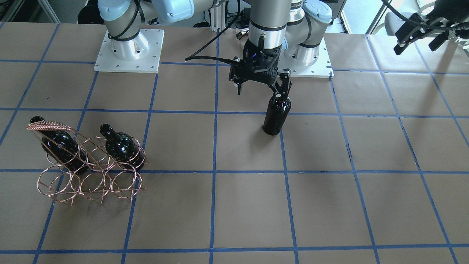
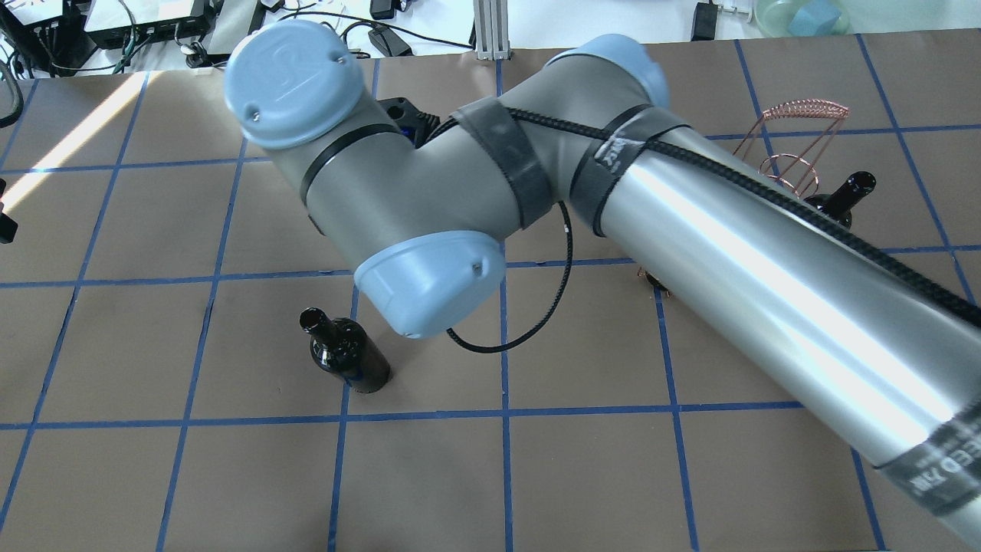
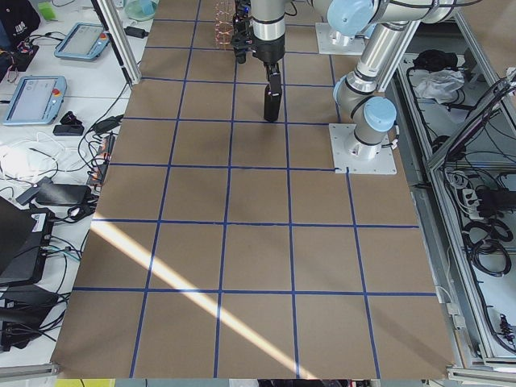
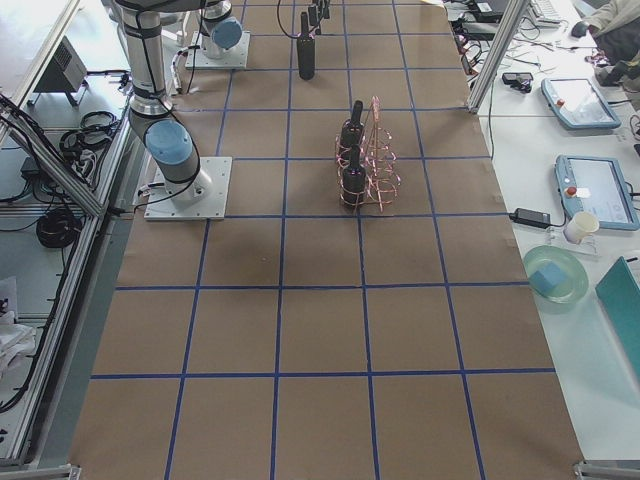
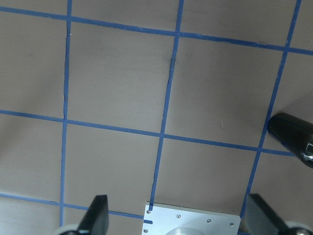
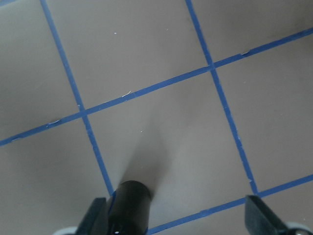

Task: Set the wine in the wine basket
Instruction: 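Lower the right gripper onto the upright bottle's neck and close it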

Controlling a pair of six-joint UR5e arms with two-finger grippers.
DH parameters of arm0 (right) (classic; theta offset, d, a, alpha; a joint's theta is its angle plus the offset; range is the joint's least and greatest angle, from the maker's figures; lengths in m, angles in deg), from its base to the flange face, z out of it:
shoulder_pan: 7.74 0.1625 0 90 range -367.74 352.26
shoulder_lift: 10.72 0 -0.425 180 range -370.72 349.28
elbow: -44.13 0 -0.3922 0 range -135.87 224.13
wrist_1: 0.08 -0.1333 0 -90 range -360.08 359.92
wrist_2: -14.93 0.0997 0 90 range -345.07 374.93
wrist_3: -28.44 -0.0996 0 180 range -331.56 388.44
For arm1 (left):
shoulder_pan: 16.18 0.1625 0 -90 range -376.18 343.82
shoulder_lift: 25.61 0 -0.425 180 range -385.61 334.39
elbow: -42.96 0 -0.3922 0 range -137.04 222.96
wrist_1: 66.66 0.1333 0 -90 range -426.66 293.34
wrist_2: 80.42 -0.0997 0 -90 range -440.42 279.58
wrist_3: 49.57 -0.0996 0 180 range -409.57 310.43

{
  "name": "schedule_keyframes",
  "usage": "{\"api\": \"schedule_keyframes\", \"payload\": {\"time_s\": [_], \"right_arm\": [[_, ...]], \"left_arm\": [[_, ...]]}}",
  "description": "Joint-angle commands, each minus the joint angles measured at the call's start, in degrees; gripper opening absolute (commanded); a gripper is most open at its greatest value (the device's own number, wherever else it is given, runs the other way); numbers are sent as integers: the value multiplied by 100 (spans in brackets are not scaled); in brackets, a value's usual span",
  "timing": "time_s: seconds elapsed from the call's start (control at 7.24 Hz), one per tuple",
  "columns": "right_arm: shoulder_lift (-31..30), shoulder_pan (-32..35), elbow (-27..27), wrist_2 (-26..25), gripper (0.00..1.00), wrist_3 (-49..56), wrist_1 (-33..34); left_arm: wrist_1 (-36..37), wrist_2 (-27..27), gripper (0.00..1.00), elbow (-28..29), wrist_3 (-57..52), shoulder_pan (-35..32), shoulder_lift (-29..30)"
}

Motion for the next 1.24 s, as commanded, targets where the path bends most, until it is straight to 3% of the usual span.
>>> {"api": "schedule_keyframes", "payload": {"time_s": [0.0, 0.69, 0.83, 1.11], "right_arm": [[186, 263, 275, 74, 100, -63, 127], [538, 684, 258, 310, 100, -36, 259], [555, 685, 241, 311, 93, -10, 268], [547, 711, 153, 329, 90, -63, 181]], "left_arm": [[1, -22, 100, 6, 2, 27, -14], [1, -40, 100, 6, 2, 27, -23], [1, -40, 100, 6, 2, 27, -23], [1, -40, 100, 6, 2, 27, -31]]}}
